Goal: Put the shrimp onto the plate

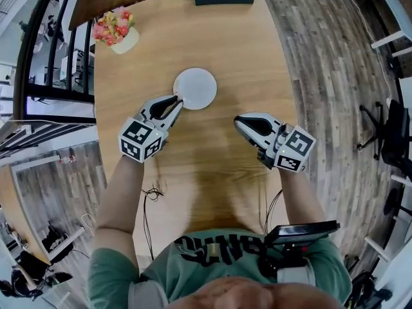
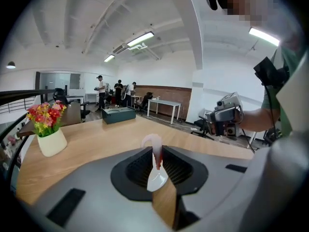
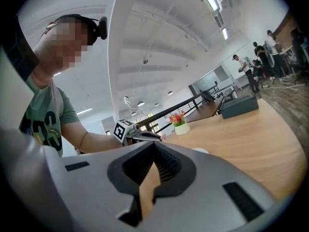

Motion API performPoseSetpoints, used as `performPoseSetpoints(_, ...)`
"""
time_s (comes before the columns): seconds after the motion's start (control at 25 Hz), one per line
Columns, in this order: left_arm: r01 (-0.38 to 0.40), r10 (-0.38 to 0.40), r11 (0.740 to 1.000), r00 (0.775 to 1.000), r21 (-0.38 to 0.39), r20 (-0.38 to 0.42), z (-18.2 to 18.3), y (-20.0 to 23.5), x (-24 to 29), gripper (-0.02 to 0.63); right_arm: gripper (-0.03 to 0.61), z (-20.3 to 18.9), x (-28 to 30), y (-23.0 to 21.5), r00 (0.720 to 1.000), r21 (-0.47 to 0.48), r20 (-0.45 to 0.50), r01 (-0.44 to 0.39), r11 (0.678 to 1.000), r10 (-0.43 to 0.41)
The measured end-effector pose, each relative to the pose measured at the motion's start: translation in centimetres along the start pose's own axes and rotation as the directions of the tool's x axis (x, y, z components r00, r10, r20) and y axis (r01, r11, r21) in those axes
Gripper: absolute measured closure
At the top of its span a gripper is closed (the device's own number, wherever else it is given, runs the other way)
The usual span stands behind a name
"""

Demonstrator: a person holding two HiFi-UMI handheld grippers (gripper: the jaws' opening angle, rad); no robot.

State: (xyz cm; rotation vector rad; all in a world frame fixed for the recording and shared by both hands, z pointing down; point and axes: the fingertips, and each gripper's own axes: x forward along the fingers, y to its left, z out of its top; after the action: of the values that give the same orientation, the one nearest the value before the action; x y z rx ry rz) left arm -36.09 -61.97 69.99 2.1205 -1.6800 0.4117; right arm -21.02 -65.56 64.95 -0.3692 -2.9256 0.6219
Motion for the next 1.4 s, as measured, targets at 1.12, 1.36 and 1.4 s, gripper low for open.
performPoseSetpoints(1.12,0.001,0.069,0.974,0.951,0.226,-0.301,-6.3,5.8,10.8,0.549,0.572,-4.9,2.0,-4.9,0.999,0.031,0.012,-0.04,0.999,0.039)
performPoseSetpoints(1.36,0.004,0.101,0.958,0.931,0.285,-0.351,-6.9,6.2,11.3,0.549,0.572,-5.8,2.3,-5.3,0.999,0.04,0.007,-0.038,0.998,0.037)
performPoseSetpoints(1.4,0.006,0.101,0.957,0.929,0.289,-0.356,-7.0,6.2,11.5,0.549,0.572,-5.9,2.3,-5.3,0.999,0.041,0.006,-0.038,0.998,0.038)
